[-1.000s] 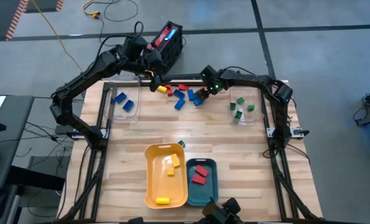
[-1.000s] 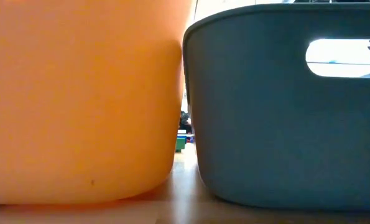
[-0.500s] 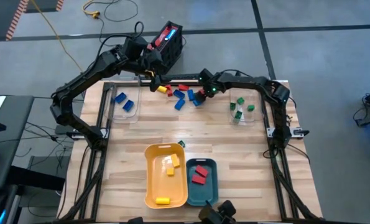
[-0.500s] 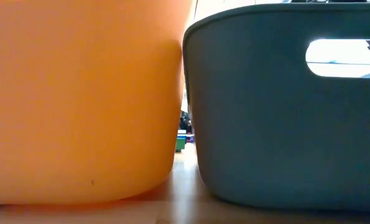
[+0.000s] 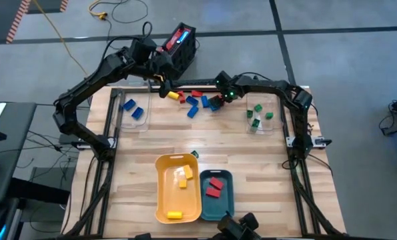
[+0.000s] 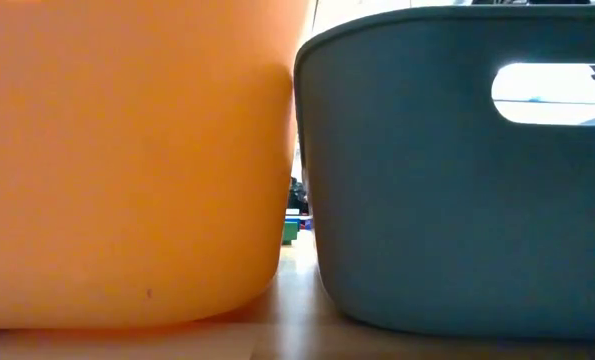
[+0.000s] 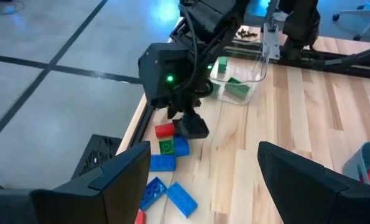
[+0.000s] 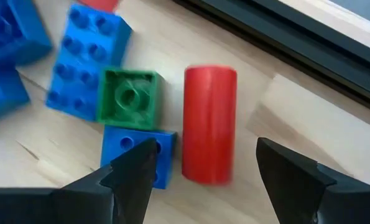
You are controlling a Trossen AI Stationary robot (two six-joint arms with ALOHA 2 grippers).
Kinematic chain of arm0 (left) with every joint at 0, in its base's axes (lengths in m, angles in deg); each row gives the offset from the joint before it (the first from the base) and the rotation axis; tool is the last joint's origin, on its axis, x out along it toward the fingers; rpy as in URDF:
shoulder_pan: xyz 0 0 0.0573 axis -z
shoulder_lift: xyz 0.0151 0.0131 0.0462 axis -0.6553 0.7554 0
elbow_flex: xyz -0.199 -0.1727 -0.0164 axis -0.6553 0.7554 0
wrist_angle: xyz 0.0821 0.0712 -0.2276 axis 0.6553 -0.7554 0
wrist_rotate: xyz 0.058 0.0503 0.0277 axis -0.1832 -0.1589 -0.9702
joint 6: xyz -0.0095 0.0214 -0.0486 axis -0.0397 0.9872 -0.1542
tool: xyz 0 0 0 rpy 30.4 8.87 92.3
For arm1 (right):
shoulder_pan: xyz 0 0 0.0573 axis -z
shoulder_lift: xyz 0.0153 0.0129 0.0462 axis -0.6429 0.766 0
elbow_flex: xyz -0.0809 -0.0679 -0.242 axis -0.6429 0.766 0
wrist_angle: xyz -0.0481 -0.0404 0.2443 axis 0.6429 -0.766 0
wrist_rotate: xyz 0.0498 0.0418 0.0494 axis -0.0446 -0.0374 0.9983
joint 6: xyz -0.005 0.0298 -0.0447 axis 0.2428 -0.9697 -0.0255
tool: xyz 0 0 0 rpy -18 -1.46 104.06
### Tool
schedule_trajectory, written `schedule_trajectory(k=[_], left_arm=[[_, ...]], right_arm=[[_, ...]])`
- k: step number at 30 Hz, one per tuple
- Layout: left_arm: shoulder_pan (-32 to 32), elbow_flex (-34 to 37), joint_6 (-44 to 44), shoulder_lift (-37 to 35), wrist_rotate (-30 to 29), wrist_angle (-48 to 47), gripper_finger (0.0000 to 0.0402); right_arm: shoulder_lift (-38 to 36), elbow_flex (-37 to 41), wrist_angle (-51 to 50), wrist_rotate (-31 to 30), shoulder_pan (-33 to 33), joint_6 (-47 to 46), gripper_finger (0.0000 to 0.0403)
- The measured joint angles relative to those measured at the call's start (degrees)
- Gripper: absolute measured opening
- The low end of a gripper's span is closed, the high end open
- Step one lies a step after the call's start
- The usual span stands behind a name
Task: Sort blocks
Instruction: Put the red block into the blue bin
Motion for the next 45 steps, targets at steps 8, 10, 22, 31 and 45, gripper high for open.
schedule_trajectory(k=[8, 10, 22, 31, 45], left_arm=[[0.0, -0.88, 0.22, 0.02, -0.93, -0.55, 0.0293], [0.0, -0.88, 0.22, 0.02, -1.01, -1.1, 0.0293], [0.0, -0.88, 0.16, 0.02, -2.1, -2.74, 0.0293], [-0.01, -0.88, 0.2, 0.04, -2.56, -3.0, 0.0293], [0.0, -0.86, 0.22, 0.04, -2.62, -2.74, 0.0293]], right_arm=[[-0.35, 0.07, 0.88, 0.02, 0.42, 0.12, 0.0292], [-0.35, 0.07, 1.23, 0.02, 0.42, 0.24, 0.0292], [-0.5, -4.18, -0.71, 1.25, 0.97, 1.28, 0.0292], [-0.5, -4.22, 0.63, 0.04, 2.49, 1.81, 0.0292], [0.59, -0.4, 2.48, -1.97, 0.84, 1.1, 0.0291]])
